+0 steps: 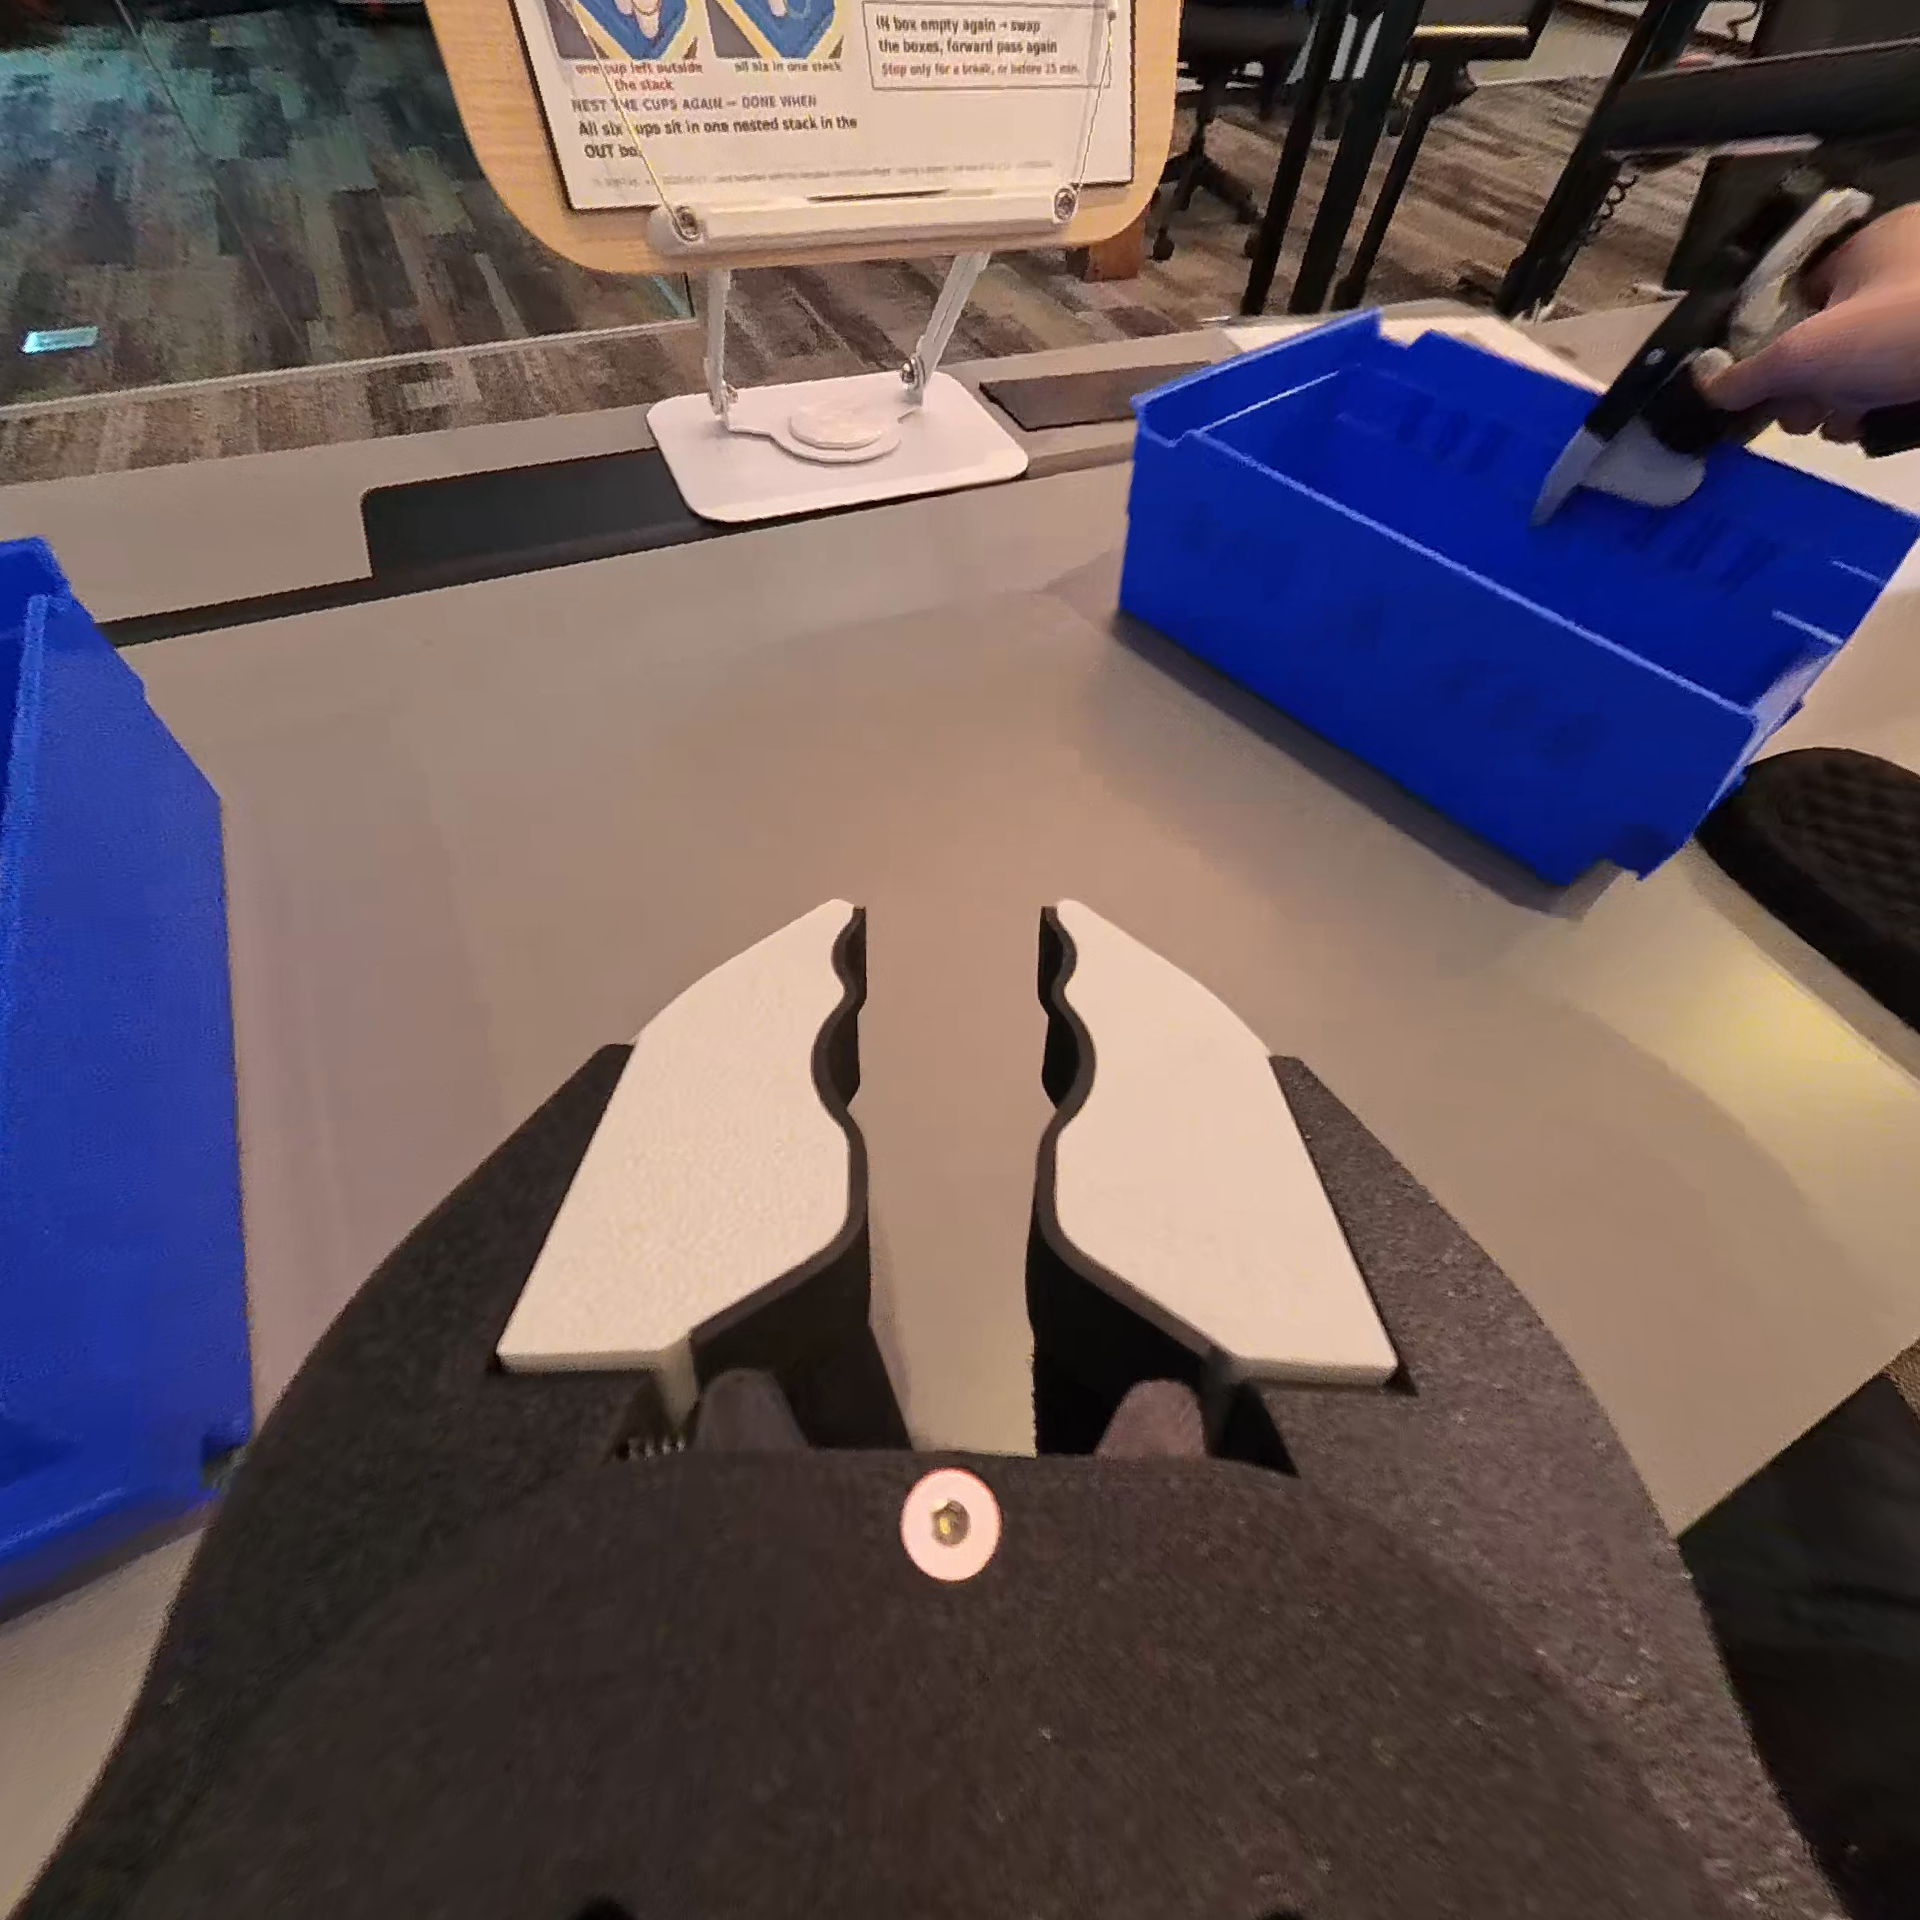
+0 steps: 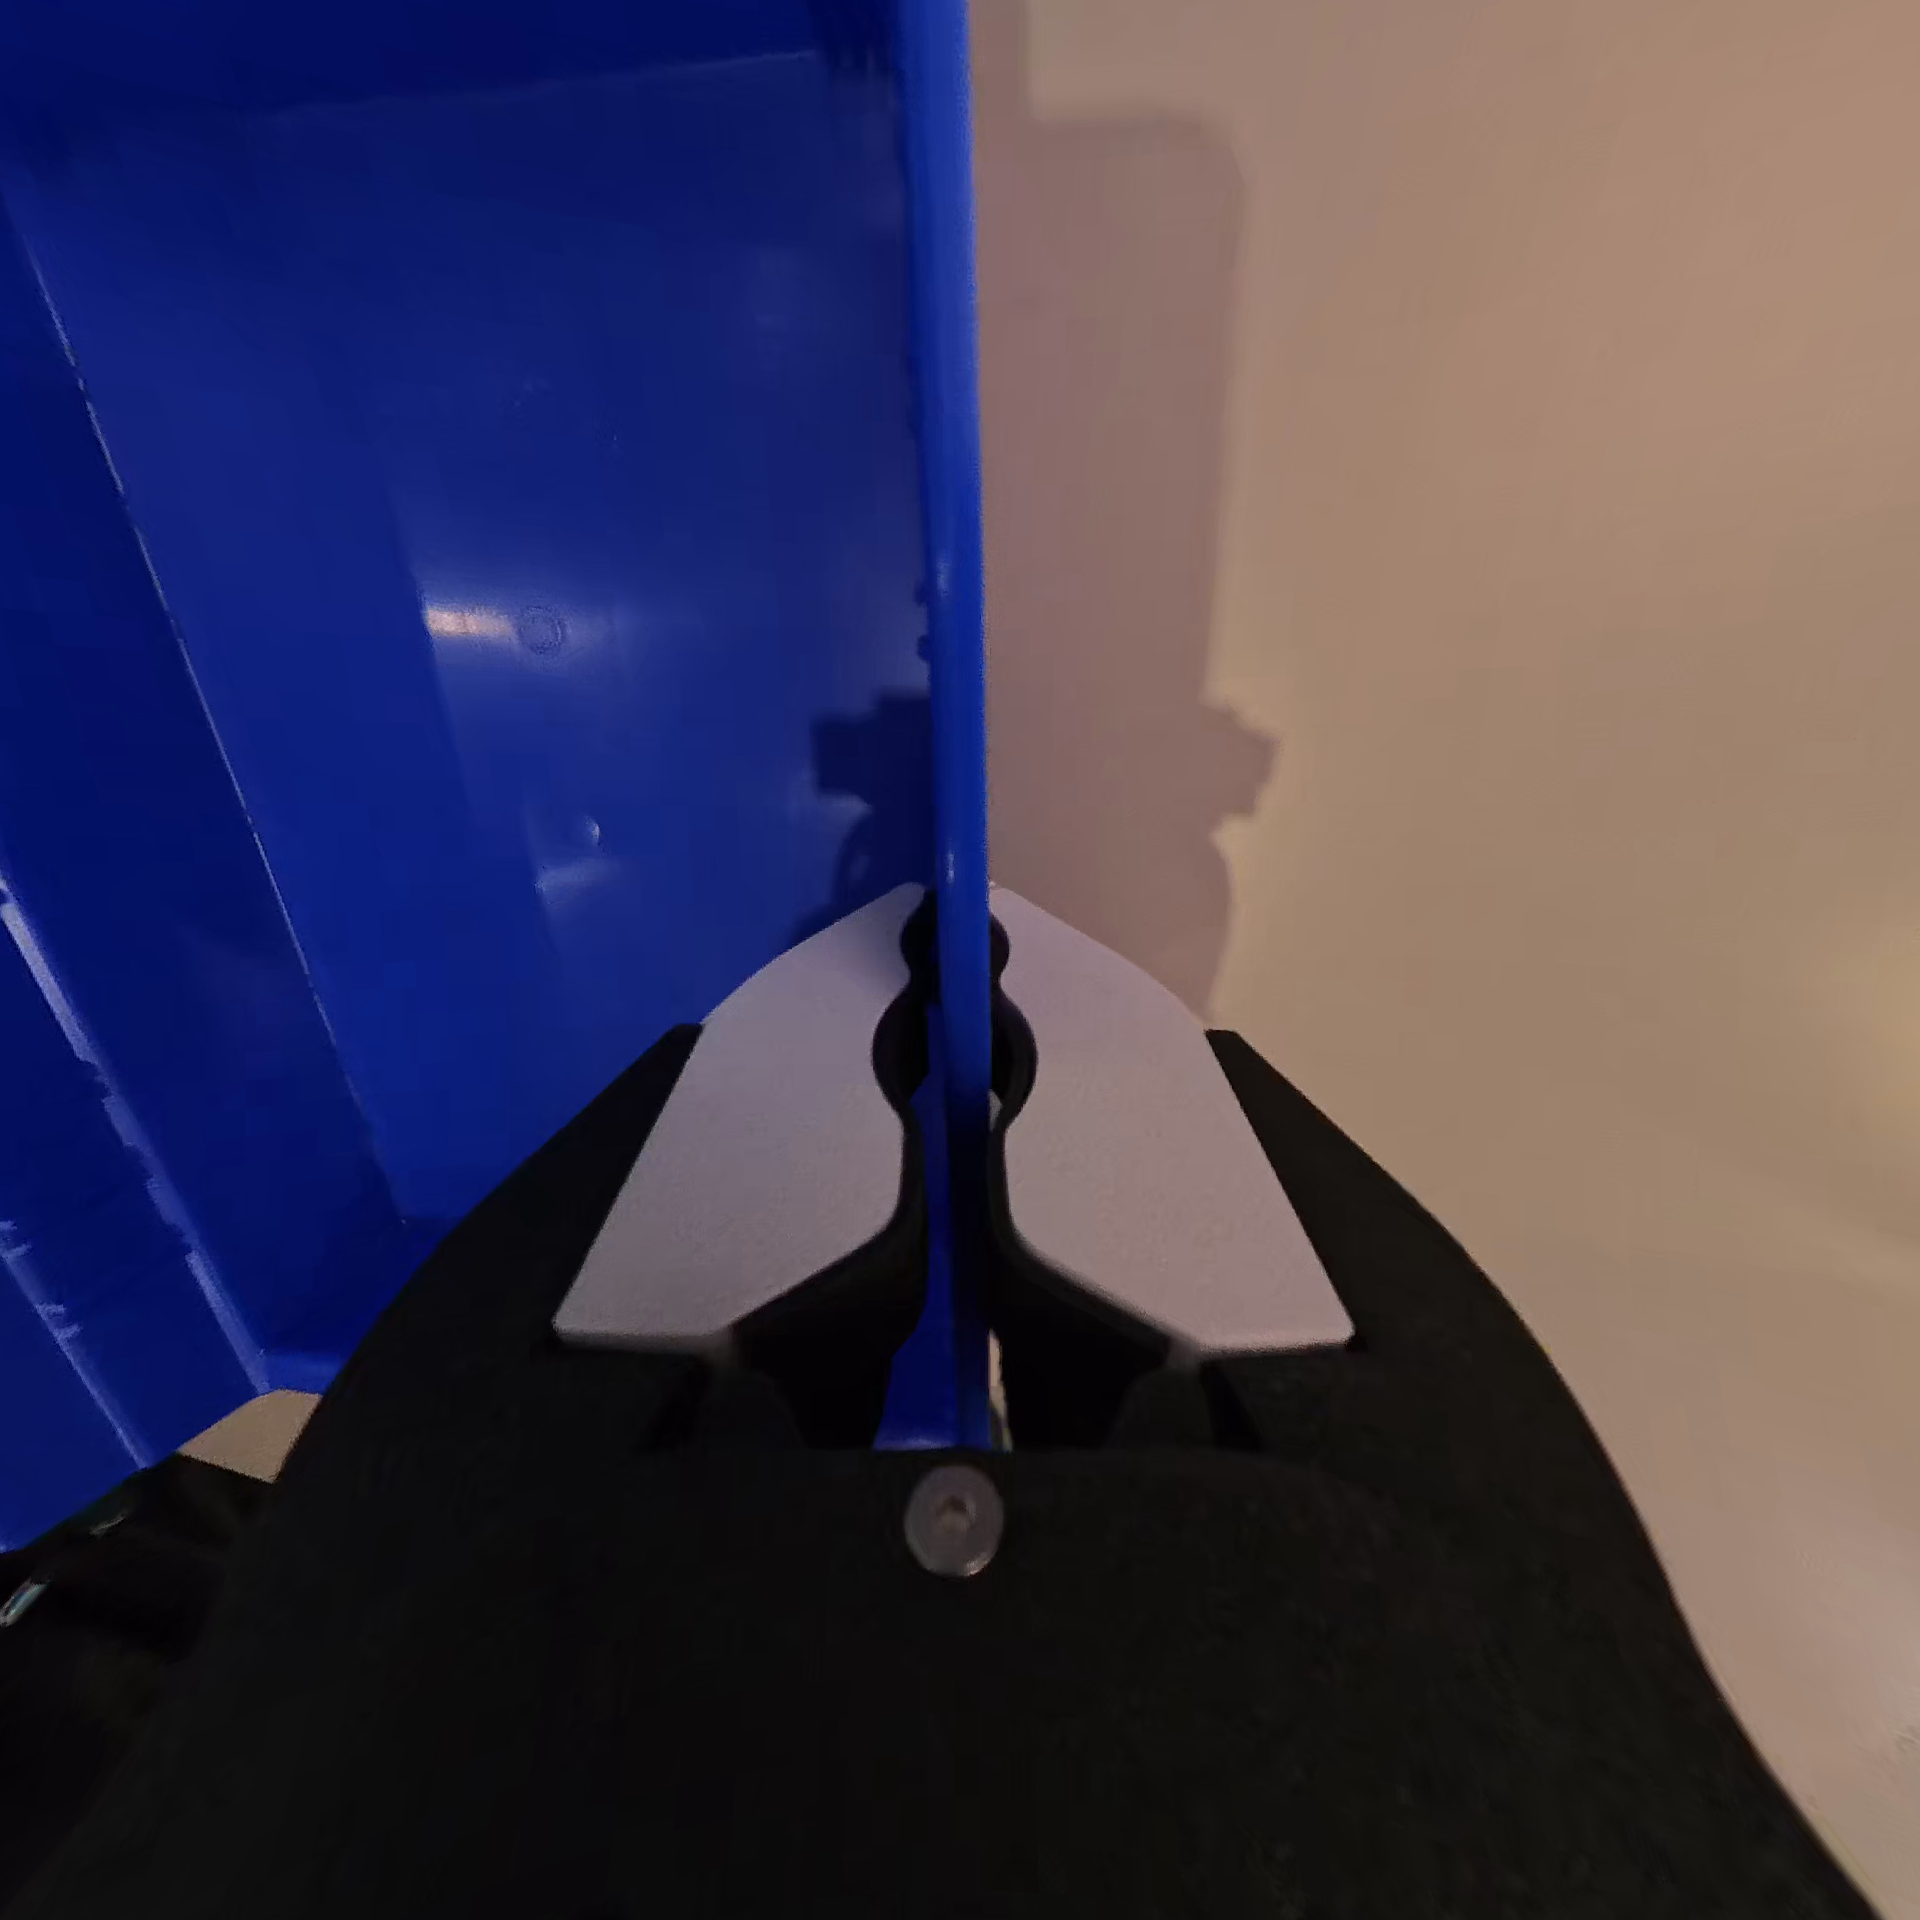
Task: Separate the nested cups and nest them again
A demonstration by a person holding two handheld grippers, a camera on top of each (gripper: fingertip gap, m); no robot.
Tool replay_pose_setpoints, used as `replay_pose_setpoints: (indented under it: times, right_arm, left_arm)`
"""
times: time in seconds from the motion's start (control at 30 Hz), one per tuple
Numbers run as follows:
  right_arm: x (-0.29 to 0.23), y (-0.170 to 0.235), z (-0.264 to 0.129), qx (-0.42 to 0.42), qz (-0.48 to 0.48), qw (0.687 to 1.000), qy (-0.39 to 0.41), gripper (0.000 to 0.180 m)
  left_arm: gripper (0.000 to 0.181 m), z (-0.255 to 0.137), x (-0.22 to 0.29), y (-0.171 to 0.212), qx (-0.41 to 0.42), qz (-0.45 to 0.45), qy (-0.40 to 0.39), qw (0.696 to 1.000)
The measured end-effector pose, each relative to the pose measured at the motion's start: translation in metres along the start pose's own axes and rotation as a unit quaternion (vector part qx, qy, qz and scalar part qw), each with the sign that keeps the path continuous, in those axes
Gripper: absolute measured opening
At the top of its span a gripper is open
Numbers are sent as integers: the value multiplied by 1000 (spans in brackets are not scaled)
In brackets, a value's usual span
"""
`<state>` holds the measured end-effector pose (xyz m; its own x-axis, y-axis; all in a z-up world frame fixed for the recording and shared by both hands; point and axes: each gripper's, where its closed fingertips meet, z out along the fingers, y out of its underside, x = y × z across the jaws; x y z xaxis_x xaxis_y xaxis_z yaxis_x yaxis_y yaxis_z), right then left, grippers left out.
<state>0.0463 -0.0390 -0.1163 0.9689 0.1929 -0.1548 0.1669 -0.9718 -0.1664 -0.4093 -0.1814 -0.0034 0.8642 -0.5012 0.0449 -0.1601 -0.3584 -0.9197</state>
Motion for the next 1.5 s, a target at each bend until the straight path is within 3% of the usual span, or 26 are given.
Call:
replay_pose_setpoints:
  times: [0.43,0.73,1.07,1.17,1.27,1.33,1.5]
  right_arm:
    - [194,69,-40,11,111,994,10,5]
    - [265,98,-55,22,140,990,14,6]
    - [284,102,-59,60,123,990,19,6]
    - [290,93,-72,111,115,986,49,23]
    - [295,81,-106,177,96,973,110,41]
    - [289,65,-140,249,72,954,150,42]
    - [220,24,-214,429,-28,887,167,52]
  left_arm:
    - [31,25,12,-3,-25,14,-33,999]
    - [31,40,17,-12,-35,31,-59,997]
    - [39,29,10,-20,-29,33,-89,995]
    - [47,16,4,-23,-23,32,-96,995]
    - [51,-5,-11,-31,-9,40,-119,992]
    - [55,-27,-34,-37,-4,49,-155,987]
    - [56,-68,-111,-34,5,23,-221,975]
